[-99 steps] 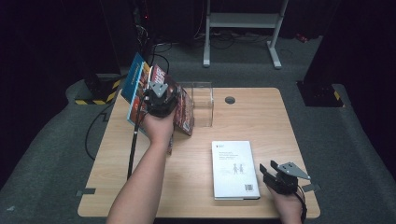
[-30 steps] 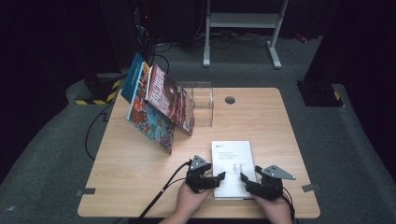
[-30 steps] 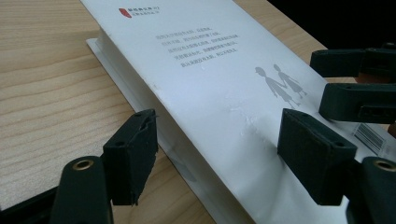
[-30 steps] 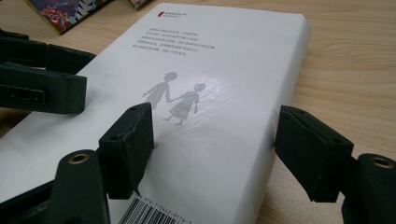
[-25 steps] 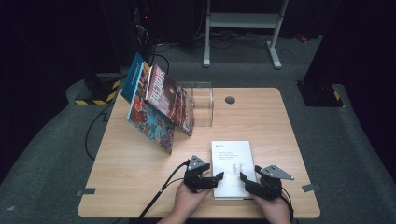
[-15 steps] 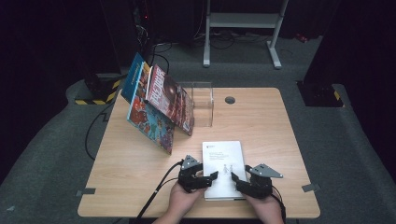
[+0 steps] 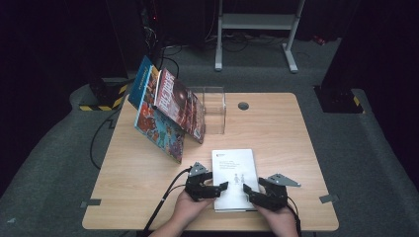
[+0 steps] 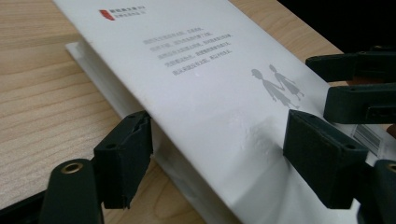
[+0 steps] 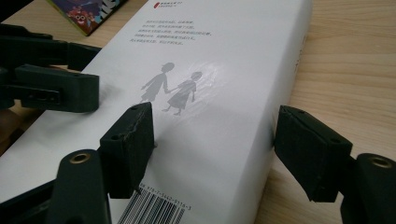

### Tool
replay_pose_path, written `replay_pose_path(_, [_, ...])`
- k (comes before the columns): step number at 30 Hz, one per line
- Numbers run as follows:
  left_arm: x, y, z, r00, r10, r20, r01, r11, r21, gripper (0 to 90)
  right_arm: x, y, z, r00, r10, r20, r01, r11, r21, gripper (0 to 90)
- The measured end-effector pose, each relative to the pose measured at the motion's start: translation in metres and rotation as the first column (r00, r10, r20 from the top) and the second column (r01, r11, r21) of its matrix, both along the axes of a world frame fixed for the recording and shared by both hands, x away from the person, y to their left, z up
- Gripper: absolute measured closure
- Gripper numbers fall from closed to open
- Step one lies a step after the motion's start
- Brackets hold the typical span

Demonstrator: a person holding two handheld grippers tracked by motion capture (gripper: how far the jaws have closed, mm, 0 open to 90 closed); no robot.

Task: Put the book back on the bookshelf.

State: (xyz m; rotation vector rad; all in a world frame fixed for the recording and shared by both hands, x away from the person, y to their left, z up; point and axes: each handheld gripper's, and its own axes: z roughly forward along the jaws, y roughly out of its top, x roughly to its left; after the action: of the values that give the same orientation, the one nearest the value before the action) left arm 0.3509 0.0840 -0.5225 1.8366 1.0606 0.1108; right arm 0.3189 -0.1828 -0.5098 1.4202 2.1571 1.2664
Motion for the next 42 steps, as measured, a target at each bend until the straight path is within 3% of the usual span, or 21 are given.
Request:
replay_pose_path(2, [0.003, 0.005, 0.000, 0.9999, 0.013, 0.009, -0.014, 0.9998, 0.014, 17.9, 0.001, 0.011, 0.000, 0.9999, 0.009, 0.007, -0.009, 0.9999, -0.010, 29.1])
replay_pose_path(6, [0.010, 0.014, 0.000, 0.9999, 0.009, 0.005, -0.009, 0.9999, 0.011, 19.2, 0.001, 0.027, 0.003, 0.9982, 0.030, 0.052, -0.026, 0.9970, -0.073, 29.3])
replay_pose_path(14, [0.015, 0.017, -0.001, 0.9994, -0.028, 0.019, 0.028, 0.9995, 0.012, 18.0, 0.005, 0.030, 0.006, 0.9967, 0.060, 0.054, -0.054, 0.9926, -0.109, 29.2])
replay_pose_path(17, [0.016, 0.017, -0.001, 0.9990, -0.037, 0.025, 0.037, 0.9992, 0.016, 17.1, 0.007, 0.030, 0.008, 0.9970, 0.065, 0.044, -0.059, 0.9918, -0.114, 28.9])
replay_pose_path(21, [0.022, 0.018, -0.003, 0.9991, -0.038, -0.019, 0.038, 0.9992, -0.017, 17.0, 0.011, 0.030, 0.009, 0.9964, 0.080, 0.028, -0.076, 0.9903, -0.116, 27.9])
replay_pose_path(27, [0.022, 0.019, -0.002, 0.9990, -0.041, -0.014, 0.041, 0.9991, -0.009, 17.6, 0.017, 0.030, 0.009, 0.9965, 0.082, 0.014, -0.080, 0.9901, -0.115, 26.9])
replay_pose_path(32, [0.023, 0.023, -0.001, 0.9994, -0.028, -0.021, 0.028, 0.9993, -0.025, 25.9, 0.015, 0.030, 0.007, 0.9968, 0.072, 0.036, -0.068, 0.9918, -0.108, 27.0])
replay_pose_path(42, [0.014, 0.028, 0.006, 0.9962, -0.031, 0.082, 0.030, 0.9995, 0.010, 41.7, 0.013, 0.029, 0.004, 0.9967, 0.059, 0.055, -0.054, 0.9944, -0.090, 27.1])
